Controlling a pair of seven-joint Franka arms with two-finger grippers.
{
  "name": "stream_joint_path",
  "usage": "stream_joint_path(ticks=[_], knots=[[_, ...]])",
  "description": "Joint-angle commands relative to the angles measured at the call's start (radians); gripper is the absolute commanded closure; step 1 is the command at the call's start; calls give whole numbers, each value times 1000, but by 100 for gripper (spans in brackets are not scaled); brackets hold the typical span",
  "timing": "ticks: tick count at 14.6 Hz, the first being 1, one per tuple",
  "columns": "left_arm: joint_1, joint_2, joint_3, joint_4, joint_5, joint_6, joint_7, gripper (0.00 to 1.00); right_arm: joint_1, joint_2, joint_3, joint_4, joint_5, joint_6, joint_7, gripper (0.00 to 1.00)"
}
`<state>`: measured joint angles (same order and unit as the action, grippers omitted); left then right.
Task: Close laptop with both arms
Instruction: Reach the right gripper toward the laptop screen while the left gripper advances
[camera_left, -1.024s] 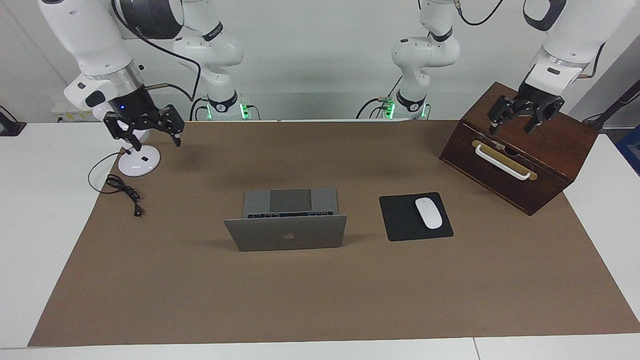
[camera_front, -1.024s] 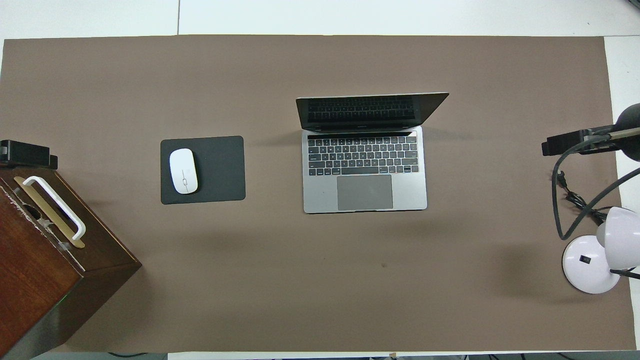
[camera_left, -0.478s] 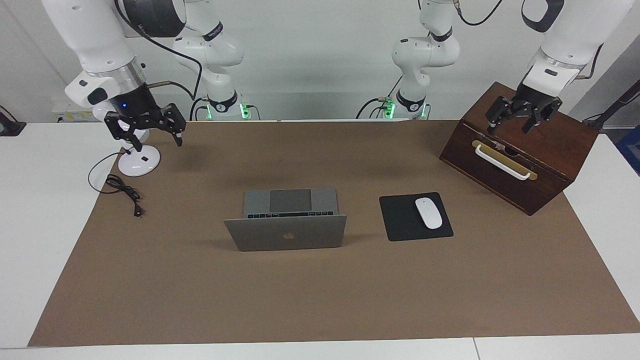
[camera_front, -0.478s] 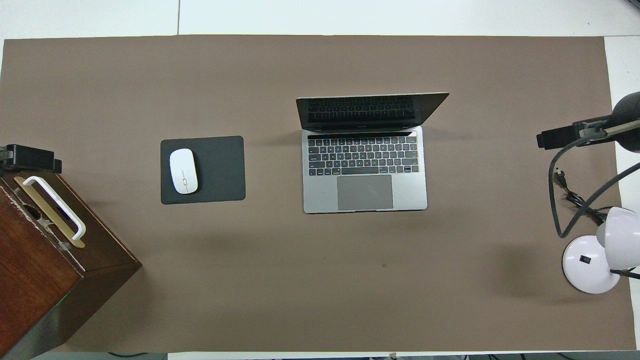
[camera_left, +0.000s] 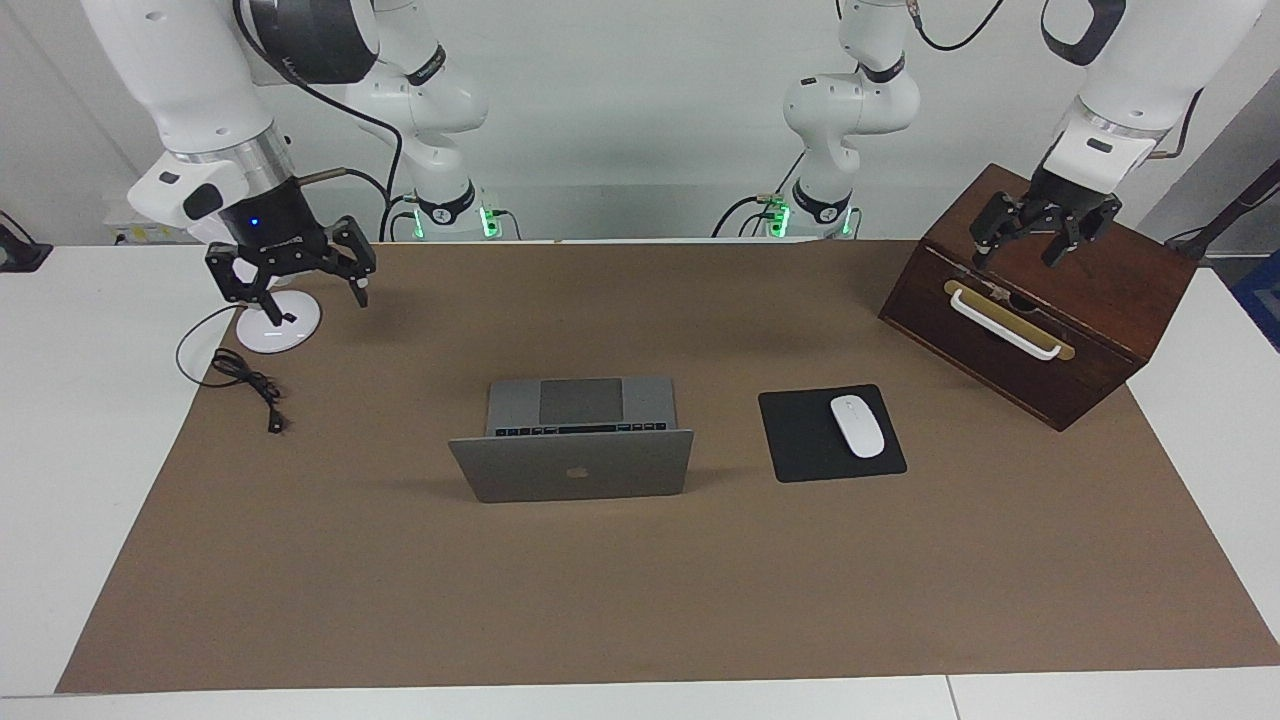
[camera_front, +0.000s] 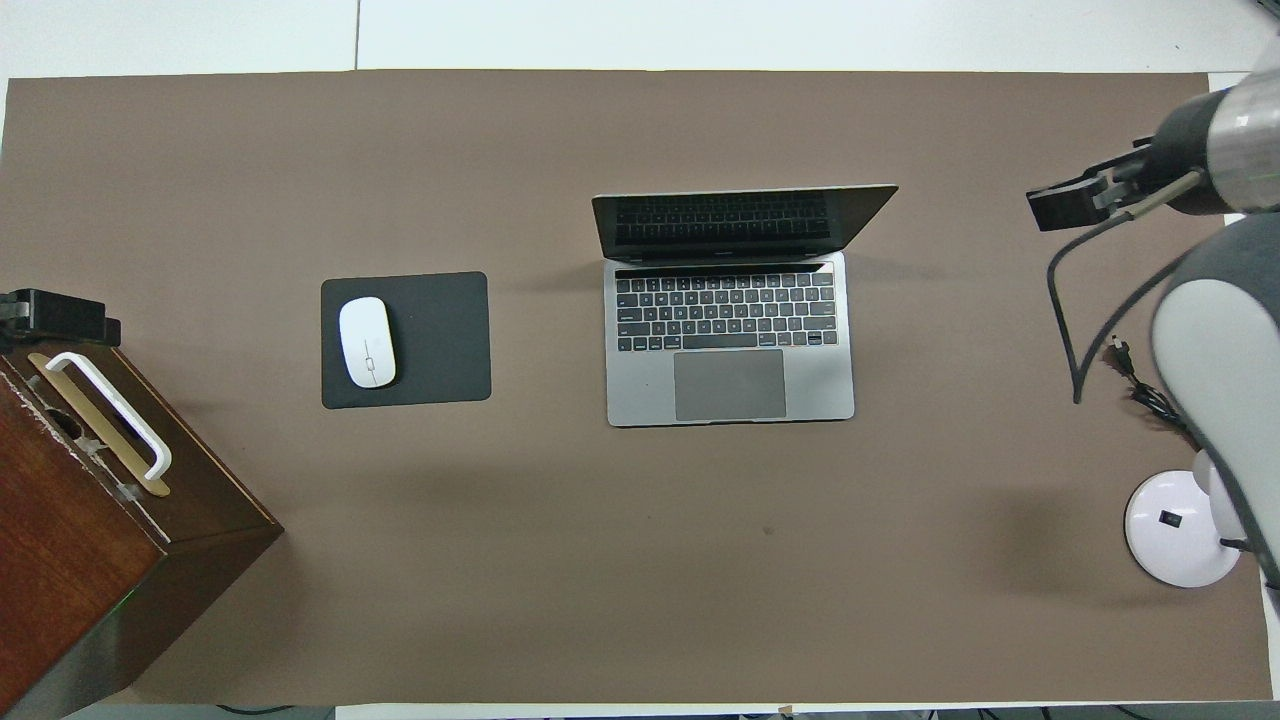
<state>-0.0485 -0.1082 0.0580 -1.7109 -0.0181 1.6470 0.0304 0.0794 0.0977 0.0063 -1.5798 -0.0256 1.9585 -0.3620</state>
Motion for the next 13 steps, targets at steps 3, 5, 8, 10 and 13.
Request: stream_joint_path(ticks=[3, 5, 8, 10, 13], knots=[[-11, -33, 9, -47, 6, 57, -18, 100, 26, 131, 6, 171, -80, 22, -152, 35], [-8, -33, 9, -47, 6, 56, -18, 100, 28, 158, 17, 188, -86, 4, -158, 63], [-14, -30, 8, -44, 6, 72, -15, 100, 28, 244, 35, 262, -117, -3, -161, 100], [-20, -28, 3, -50, 6, 106, -14, 100, 28, 319, 66, 346, -142, -16, -167, 100], [-50, -22, -1, -52, 3, 164, -9, 100, 33, 402, 83, 449, -146, -33, -167, 100]])
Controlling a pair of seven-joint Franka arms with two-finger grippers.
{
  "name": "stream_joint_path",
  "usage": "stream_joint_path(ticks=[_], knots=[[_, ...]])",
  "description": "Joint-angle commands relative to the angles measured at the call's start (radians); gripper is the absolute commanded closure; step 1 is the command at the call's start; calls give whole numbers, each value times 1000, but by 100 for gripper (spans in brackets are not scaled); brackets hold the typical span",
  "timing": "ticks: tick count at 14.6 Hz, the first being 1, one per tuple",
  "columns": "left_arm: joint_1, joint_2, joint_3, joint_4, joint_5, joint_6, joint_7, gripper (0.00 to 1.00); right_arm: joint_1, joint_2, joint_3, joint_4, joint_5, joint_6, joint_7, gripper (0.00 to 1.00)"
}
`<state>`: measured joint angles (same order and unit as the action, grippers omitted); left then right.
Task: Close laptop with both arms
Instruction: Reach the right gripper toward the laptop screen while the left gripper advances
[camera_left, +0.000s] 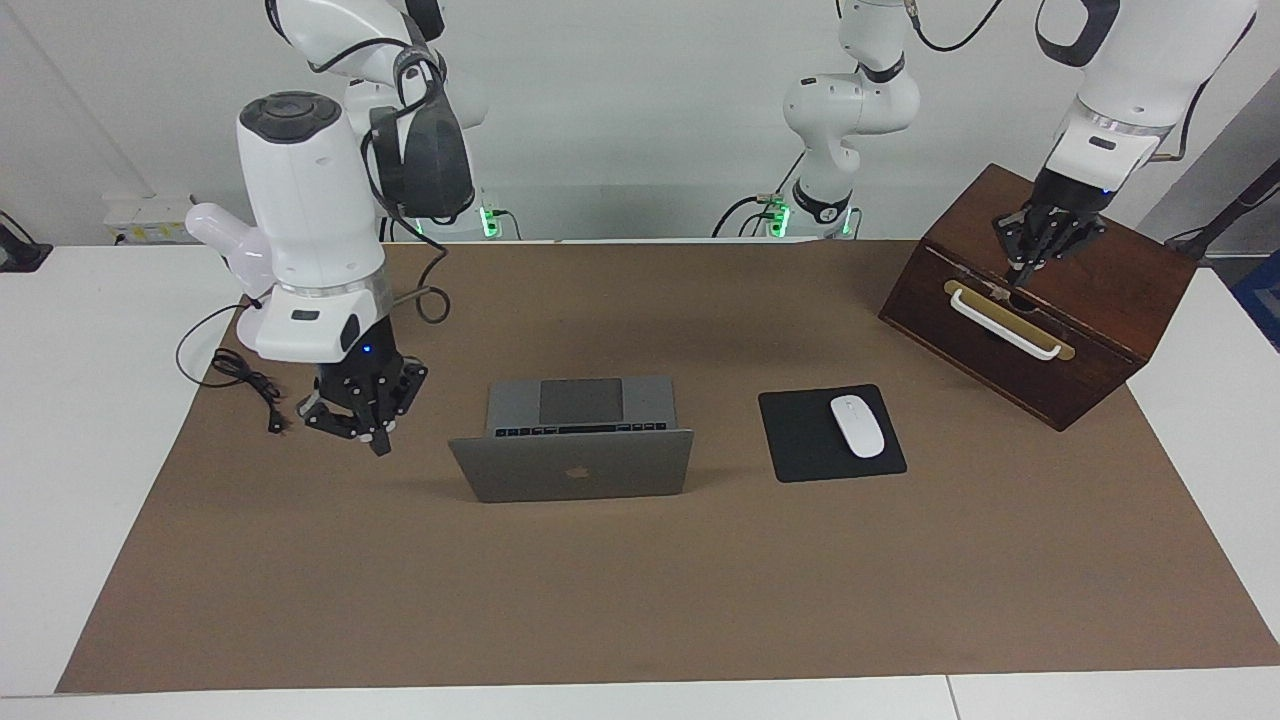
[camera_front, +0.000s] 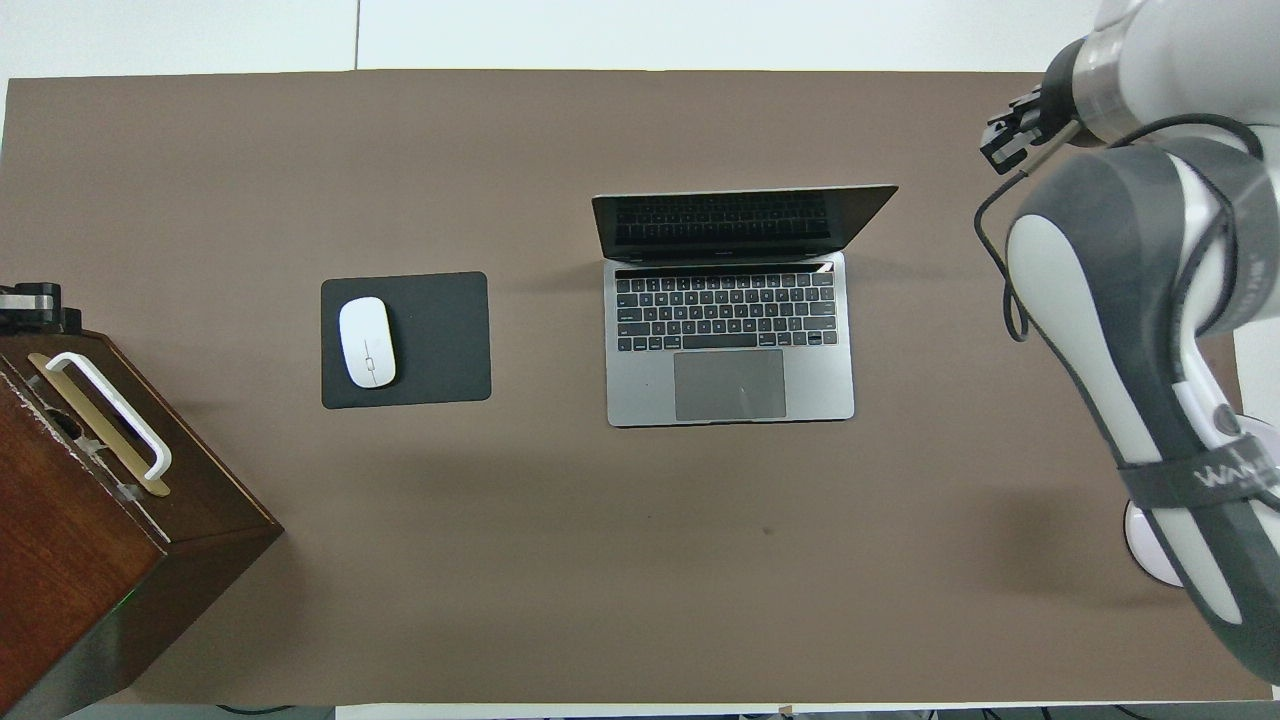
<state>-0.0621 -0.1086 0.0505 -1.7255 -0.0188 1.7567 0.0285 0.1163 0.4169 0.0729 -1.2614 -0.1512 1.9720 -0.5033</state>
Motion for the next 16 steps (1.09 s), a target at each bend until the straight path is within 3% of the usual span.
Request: stream_joint_path(ticks=[1, 5, 8, 11, 14, 16], knots=[[-50, -22, 5, -39, 2, 66, -7, 100, -6, 98, 16, 157, -21, -56, -26, 100], [-126, -34, 6, -98, -24, 150, -13, 100, -3, 158, 18, 214, -19, -65, -24, 100], [-177, -81, 5, -222, -85, 306, -16, 100, 5, 216, 19, 255, -16, -47, -3, 100], [-284, -91, 6, -313, -90, 458, -97, 100, 22, 223, 48, 255, -8, -57, 123, 100], [-372, -88, 5, -414, -90, 648, -99, 100, 16, 230, 53, 251, 131, -56, 242, 100], [-429, -74, 5, -462, -90, 739, -94, 100, 14, 237, 54, 243, 151, -48, 322, 100]])
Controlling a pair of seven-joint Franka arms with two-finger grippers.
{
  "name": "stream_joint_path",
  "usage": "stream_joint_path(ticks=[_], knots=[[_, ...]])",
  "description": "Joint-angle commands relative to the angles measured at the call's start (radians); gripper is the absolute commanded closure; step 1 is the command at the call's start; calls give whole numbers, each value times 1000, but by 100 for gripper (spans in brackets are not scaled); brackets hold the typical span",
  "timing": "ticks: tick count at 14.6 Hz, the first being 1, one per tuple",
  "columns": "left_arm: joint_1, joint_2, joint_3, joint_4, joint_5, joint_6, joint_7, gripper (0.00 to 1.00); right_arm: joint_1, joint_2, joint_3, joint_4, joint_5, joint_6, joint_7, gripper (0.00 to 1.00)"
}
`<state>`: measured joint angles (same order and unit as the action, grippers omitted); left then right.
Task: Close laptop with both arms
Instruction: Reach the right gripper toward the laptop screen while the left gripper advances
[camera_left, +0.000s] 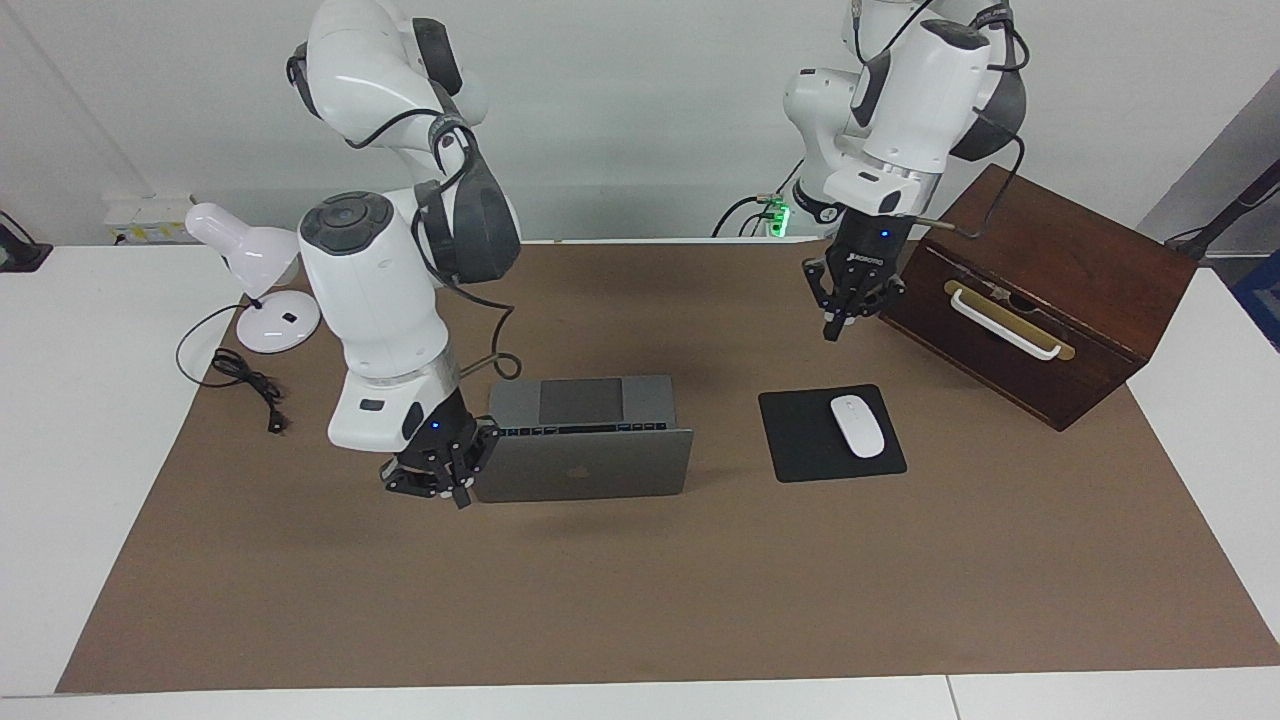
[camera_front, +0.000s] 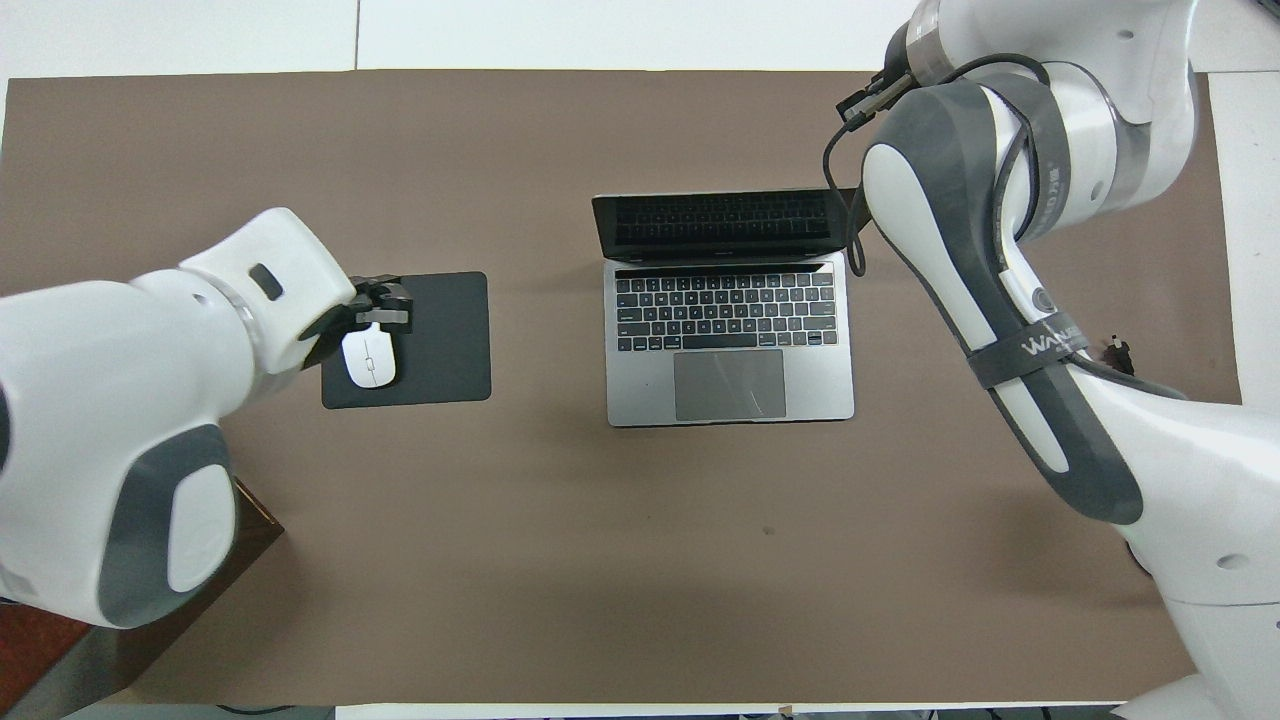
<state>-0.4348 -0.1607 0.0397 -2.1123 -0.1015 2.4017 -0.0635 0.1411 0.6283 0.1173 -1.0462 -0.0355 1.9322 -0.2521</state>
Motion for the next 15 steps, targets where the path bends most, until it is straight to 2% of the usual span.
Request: stream_joint_path(ticks=[1, 4, 6, 8, 10, 13, 15], knots=[[-86, -13, 17, -104, -7, 153, -1, 100, -11, 34, 11, 26, 37, -9, 97, 100], [-157, 44, 17, -162, -7, 330, 2, 100, -6, 34, 12, 0, 46, -1, 125, 100], [-211, 111, 17, -164, -7, 430, 1, 100, -15, 34, 10, -12, 141, 28, 175, 100], [-235, 153, 17, -192, -7, 523, 2, 100, -24, 31, 10, -41, 163, 27, 198, 100], [-246, 176, 17, -207, -7, 573, 4, 100, -20, 25, 10, -61, 161, 17, 200, 100], [-254, 188, 17, -216, -6, 583, 17, 100, -17, -22, 10, -165, 158, 27, 198, 100], [-298, 185, 19, -263, -7, 620, 21, 100, -6, -44, 10, -202, 158, 16, 200, 100]])
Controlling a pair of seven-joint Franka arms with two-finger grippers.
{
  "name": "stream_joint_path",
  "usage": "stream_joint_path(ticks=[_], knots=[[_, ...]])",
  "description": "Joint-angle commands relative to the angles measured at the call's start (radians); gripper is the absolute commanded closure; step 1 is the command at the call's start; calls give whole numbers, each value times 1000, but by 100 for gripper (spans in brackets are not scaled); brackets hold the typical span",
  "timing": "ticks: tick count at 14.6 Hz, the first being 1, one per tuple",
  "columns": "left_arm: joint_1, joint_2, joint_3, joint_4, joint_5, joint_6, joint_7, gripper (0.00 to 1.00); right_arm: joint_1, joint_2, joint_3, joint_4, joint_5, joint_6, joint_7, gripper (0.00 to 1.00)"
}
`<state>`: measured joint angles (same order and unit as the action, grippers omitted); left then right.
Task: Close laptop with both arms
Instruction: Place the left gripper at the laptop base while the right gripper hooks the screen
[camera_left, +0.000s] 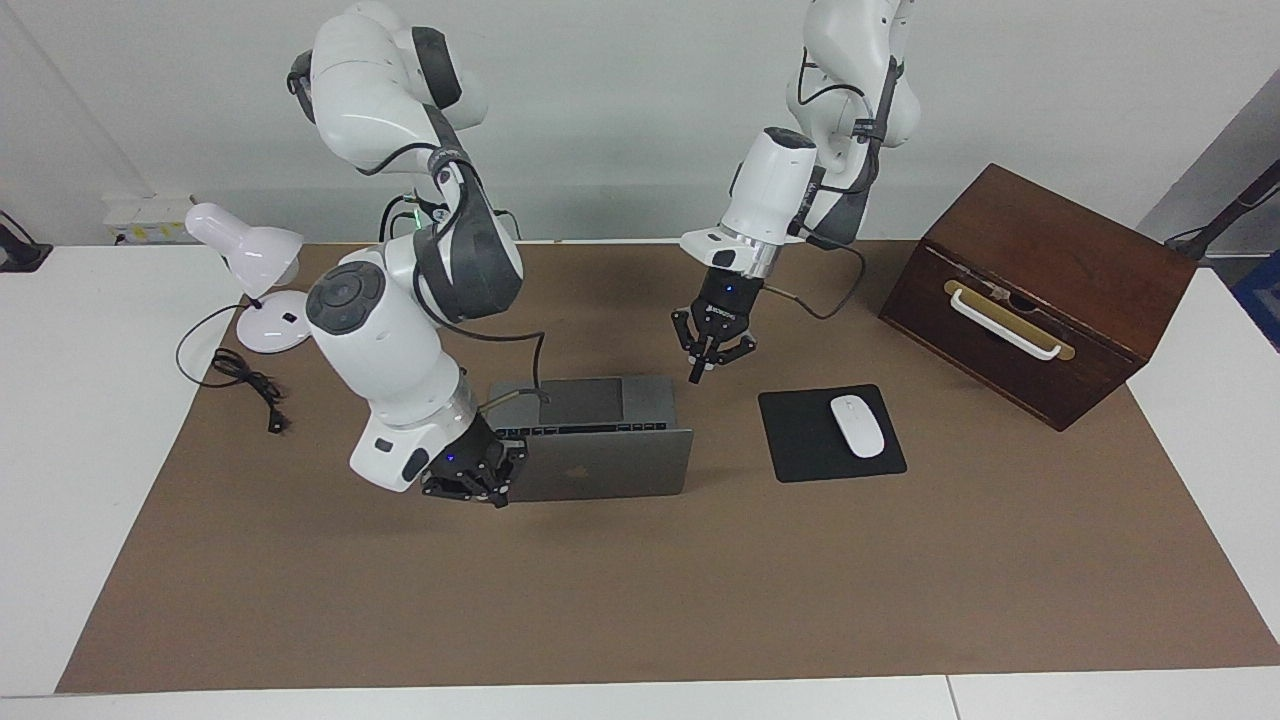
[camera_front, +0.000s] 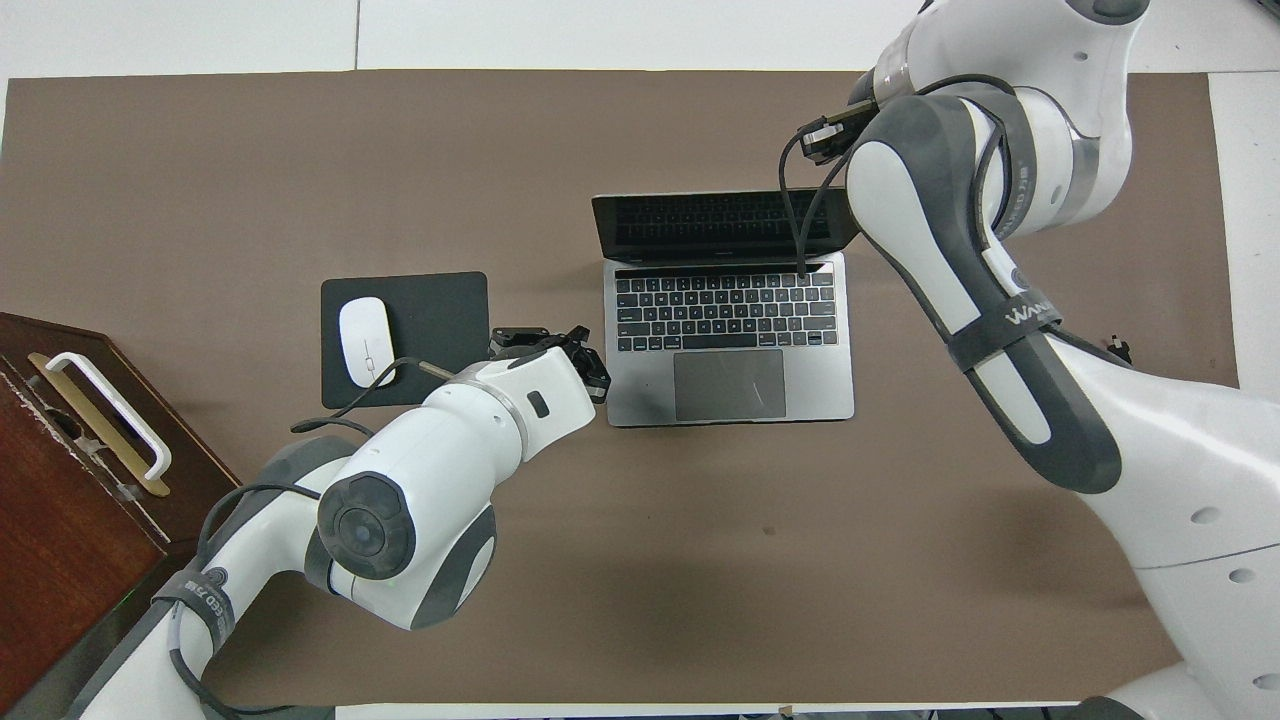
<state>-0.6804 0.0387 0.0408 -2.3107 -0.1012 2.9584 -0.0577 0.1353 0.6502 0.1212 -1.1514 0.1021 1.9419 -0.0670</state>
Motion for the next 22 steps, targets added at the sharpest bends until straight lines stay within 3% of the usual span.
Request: stream_joint_path(ticks=[1, 3, 11, 18, 22], knots=[[-62, -14, 16, -102, -8, 112, 15, 100, 1, -84, 8, -137, 21, 15, 15, 100], [-77, 21, 16, -136, -8, 203, 15, 100, 3, -115, 8, -200, 21, 22, 15, 100], [-114, 150, 18, -141, -8, 410, 7, 100, 18, -153, 8, -275, 10, 20, 13, 100], [-119, 249, 21, -134, -5, 520, 39, 100, 23, -170, 8, -314, 8, 23, 13, 100], [-120, 260, 21, -134, -5, 534, 56, 100, 24, -184, 8, -355, 8, 57, 12, 100]])
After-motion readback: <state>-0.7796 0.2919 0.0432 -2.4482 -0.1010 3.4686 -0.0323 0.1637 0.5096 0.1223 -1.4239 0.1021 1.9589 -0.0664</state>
